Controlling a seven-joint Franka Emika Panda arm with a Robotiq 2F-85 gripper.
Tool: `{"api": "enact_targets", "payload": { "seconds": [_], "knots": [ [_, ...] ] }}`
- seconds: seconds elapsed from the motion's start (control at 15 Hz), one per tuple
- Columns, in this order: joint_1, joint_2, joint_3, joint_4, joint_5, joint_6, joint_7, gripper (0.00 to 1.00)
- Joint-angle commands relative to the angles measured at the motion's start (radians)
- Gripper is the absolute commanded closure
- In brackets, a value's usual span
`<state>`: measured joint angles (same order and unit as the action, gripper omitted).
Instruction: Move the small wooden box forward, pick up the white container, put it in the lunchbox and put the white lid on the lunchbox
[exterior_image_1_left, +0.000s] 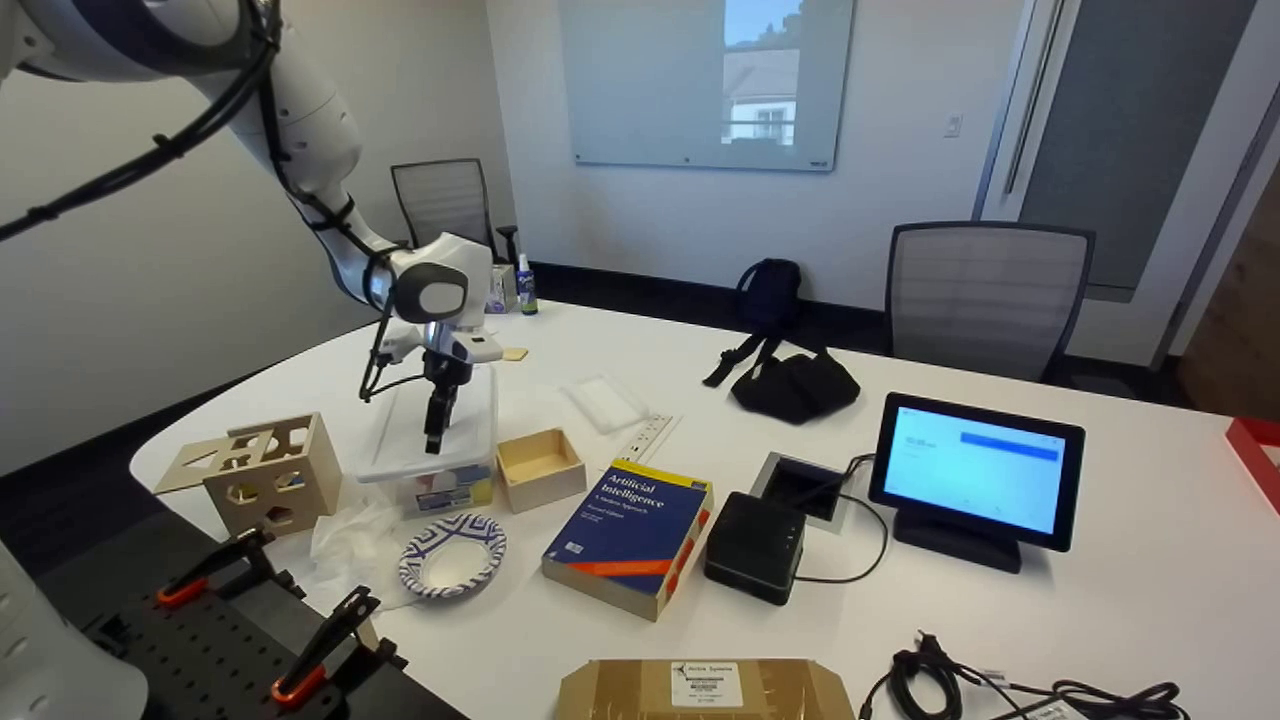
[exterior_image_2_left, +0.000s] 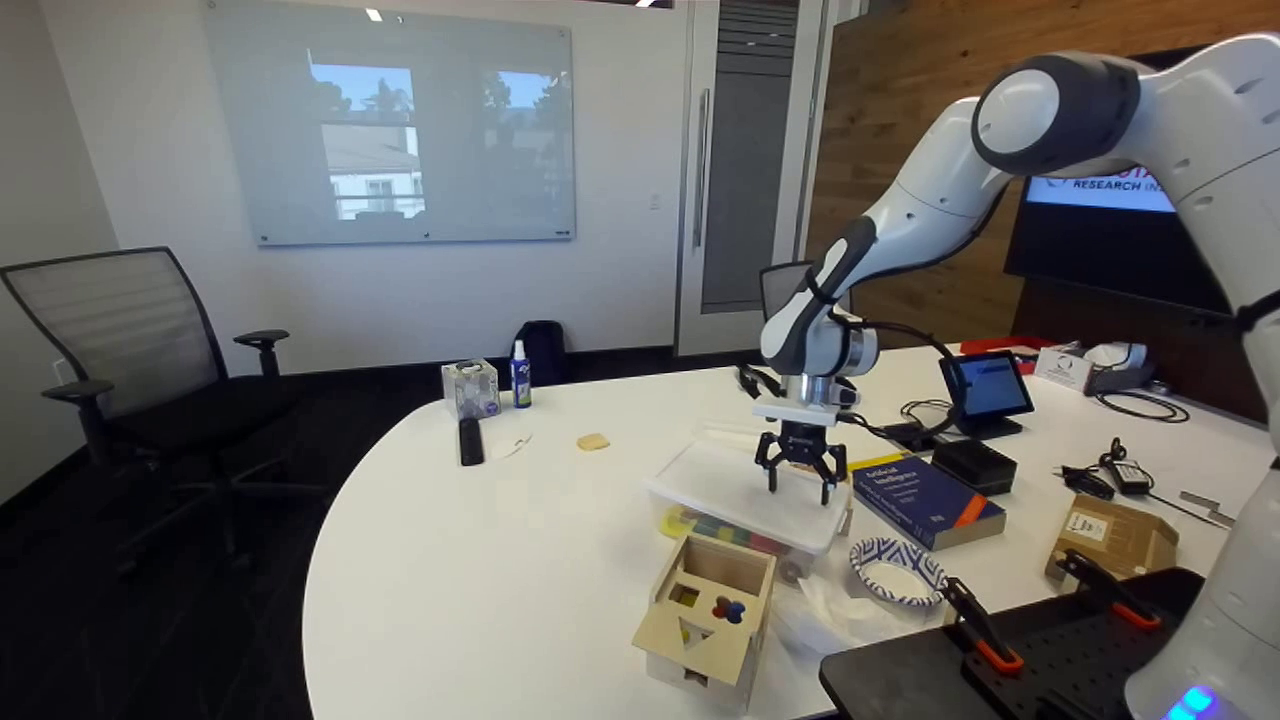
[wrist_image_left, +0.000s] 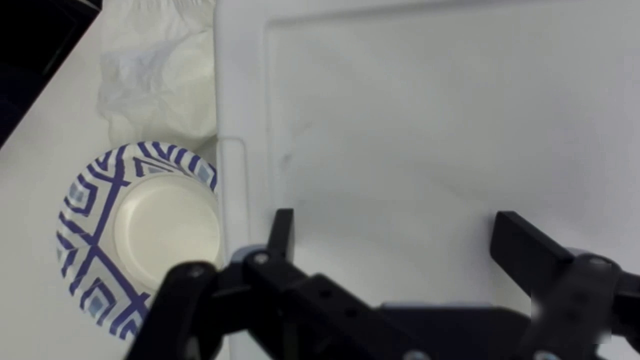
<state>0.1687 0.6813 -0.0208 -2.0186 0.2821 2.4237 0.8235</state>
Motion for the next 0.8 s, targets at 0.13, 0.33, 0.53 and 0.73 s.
{"api": "enact_targets", "payload": {
  "seconds": [0.13, 0.33, 0.53, 0.73],
  "knots": [
    [0.041, 0.015, -0.05, 0.019, -0.073, -0.002, 0.091, 0.0],
    [0.054, 0.013, -0.06, 0.03, -0.109, -0.017, 0.12, 0.0],
    [0.034, 0.082, -0.048, 0.099, -0.132, -0.052, 0.105, 0.0],
    [0.016, 0.176, -0.048, 0.163, -0.145, -0.04, 0.072, 0.0]
  ]
}}
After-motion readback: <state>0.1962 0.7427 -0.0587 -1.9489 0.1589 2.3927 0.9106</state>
